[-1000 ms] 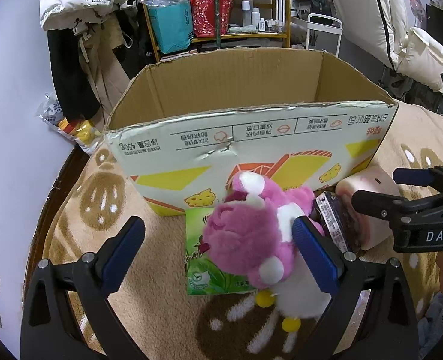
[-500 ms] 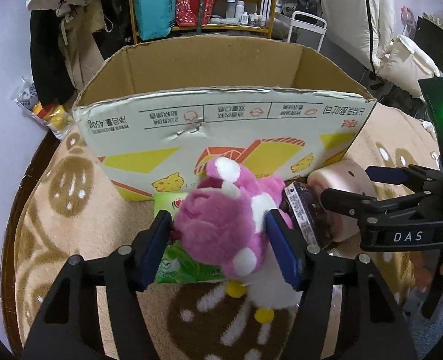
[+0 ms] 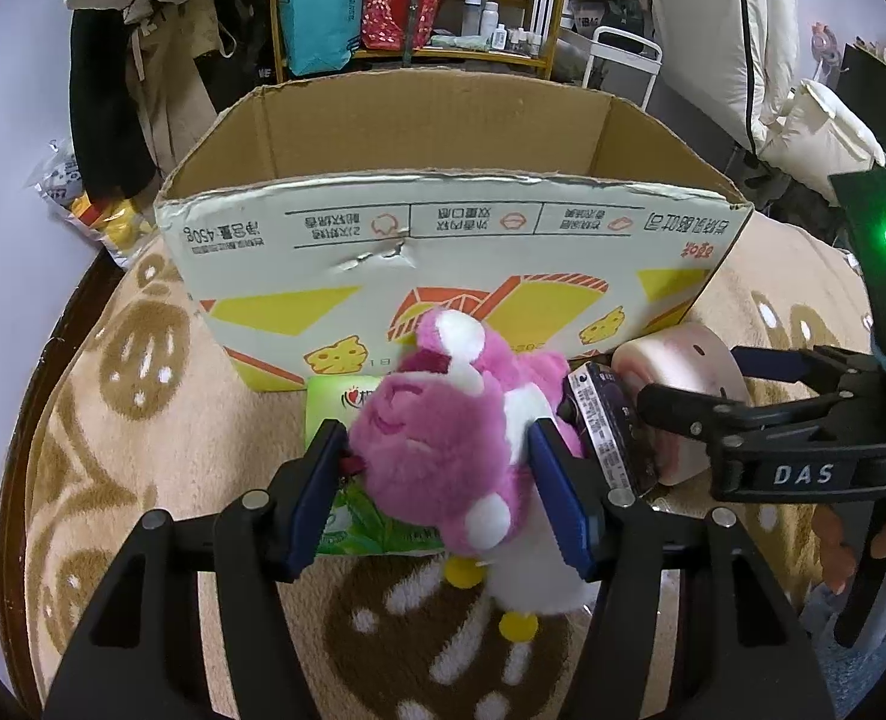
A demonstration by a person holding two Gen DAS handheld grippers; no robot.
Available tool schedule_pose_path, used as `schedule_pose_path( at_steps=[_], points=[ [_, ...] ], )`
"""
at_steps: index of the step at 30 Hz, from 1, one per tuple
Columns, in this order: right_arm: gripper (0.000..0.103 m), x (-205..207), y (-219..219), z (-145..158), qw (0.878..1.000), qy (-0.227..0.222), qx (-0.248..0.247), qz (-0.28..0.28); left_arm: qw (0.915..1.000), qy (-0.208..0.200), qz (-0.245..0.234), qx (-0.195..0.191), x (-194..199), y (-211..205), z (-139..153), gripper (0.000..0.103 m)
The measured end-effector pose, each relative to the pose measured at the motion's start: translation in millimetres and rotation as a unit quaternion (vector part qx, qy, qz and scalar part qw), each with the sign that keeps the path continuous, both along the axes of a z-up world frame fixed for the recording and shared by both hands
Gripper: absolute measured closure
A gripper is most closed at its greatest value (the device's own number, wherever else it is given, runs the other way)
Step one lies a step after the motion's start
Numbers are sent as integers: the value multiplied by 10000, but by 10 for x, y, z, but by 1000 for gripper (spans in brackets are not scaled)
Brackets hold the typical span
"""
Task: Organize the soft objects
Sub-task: 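Close right gripper around the pink roll plush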
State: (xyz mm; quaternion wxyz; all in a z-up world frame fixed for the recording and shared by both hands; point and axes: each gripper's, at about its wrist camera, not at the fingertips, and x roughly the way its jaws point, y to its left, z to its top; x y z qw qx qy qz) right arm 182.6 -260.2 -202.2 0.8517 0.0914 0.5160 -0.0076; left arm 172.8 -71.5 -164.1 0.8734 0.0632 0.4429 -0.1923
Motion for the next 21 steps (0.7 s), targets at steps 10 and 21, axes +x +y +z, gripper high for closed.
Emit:
schedule_pose_path(
  at_steps=[10,21],
  points=[
    [33,-38,-6,-31,9992,108,386,20,9997,-262,13,-16,-143,-12,135,52],
    [51,-96,13,-1,9988,134,461,54,9991,-413,-39,-30,-197,-30,219,55]
  ],
)
